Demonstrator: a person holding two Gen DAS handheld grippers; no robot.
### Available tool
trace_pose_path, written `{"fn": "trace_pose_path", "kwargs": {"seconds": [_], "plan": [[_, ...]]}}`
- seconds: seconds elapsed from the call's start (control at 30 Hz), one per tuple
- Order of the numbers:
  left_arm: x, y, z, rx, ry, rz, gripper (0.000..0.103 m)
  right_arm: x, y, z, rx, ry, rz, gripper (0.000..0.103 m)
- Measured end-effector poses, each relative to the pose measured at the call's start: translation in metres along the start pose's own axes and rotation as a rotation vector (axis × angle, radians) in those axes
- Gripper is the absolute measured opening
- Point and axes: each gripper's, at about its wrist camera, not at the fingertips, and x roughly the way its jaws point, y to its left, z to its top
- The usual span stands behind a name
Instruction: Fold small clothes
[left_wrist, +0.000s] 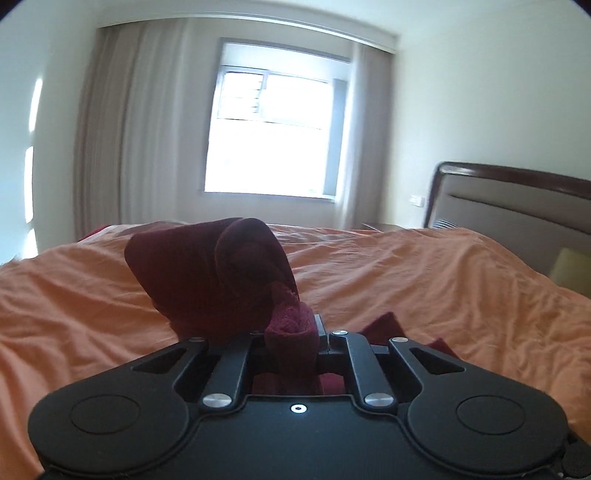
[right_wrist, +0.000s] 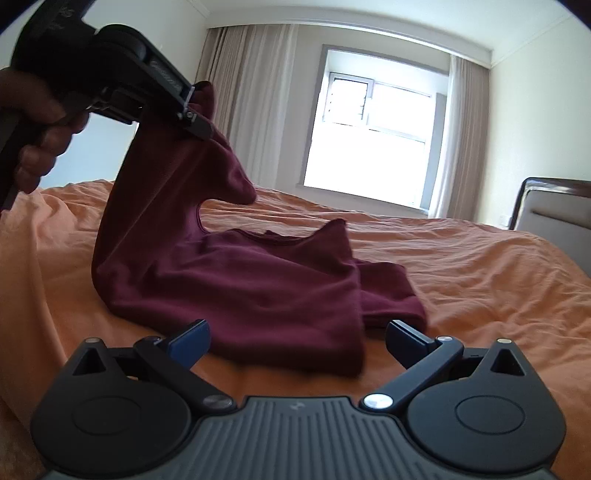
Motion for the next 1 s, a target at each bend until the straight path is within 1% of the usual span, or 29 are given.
{"fn": "trace_pose_path", "kwargs": {"seconds": [0.03,0.13,0.17,0.23,0.37,0.4,0.47,0.5,0.57,0.6,0.67,0.7,0.73,0.77,0.8,0.87,0.9,0.97,1.0], "plan": [[0.004,-0.013,0.001,0.029,0.006,-0.035,0.012,-0.006,-0.005,-0.006,0.003,0.020,-0.020,0.103],[0.017,-0.053,-0.002,0.084,0.044,-0.133,0.011,-0.022,-0.024,-0.025,0.043,0.113,-0.075,0.103],[0.022,-0.067,-0.007,0.095,0.059,-0.164,0.011,-0.026,-0.031,-0.029,0.064,0.130,-0.085,0.103],[0.034,-0.093,-0.020,0.119,0.101,-0.210,0.011,-0.036,-0.043,-0.033,0.112,0.136,-0.099,0.103],[0.059,-0.122,-0.052,0.165,0.209,-0.254,0.011,-0.040,-0.058,-0.040,0.172,0.142,-0.113,0.103],[0.062,-0.125,-0.058,0.170,0.225,-0.252,0.011,-0.041,-0.060,-0.041,0.184,0.141,-0.112,0.103],[0.066,-0.124,-0.069,0.171,0.246,-0.250,0.015,-0.043,-0.065,-0.043,0.208,0.136,-0.104,0.103],[0.065,-0.123,-0.070,0.162,0.252,-0.256,0.019,-0.043,-0.066,-0.043,0.219,0.136,-0.102,0.103],[0.062,-0.118,-0.071,0.130,0.254,-0.274,0.031,-0.042,-0.069,-0.044,0.234,0.134,-0.103,0.103],[0.064,-0.118,-0.069,0.115,0.256,-0.286,0.034,-0.042,-0.070,-0.044,0.238,0.135,-0.104,0.103],[0.058,-0.114,-0.068,0.090,0.254,-0.298,0.047,-0.042,-0.071,-0.043,0.244,0.134,-0.108,0.103],[0.055,-0.112,-0.068,0.072,0.251,-0.297,0.051,-0.042,-0.071,-0.043,0.245,0.132,-0.110,0.103],[0.053,-0.110,-0.067,0.052,0.249,-0.297,0.061,-0.040,-0.072,-0.043,0.246,0.129,-0.116,0.103],[0.051,-0.108,-0.065,0.026,0.247,-0.295,0.068,-0.040,-0.073,-0.042,0.248,0.126,-0.121,0.103],[0.048,-0.104,-0.065,-0.004,0.246,-0.295,0.071,-0.040,-0.074,-0.042,0.253,0.124,-0.126,0.103],[0.040,-0.092,-0.063,-0.072,0.241,-0.296,0.083,-0.040,-0.076,-0.040,0.267,0.114,-0.130,0.103],[0.036,-0.086,-0.062,-0.106,0.238,-0.287,0.087,-0.041,-0.076,-0.039,0.273,0.107,-0.130,0.103],[0.028,-0.073,-0.061,-0.159,0.234,-0.244,0.099,-0.039,-0.078,-0.035,0.279,0.093,-0.121,0.103],[0.023,-0.066,-0.060,-0.183,0.230,-0.208,0.101,-0.037,-0.078,-0.031,0.277,0.086,-0.114,0.103]]}}
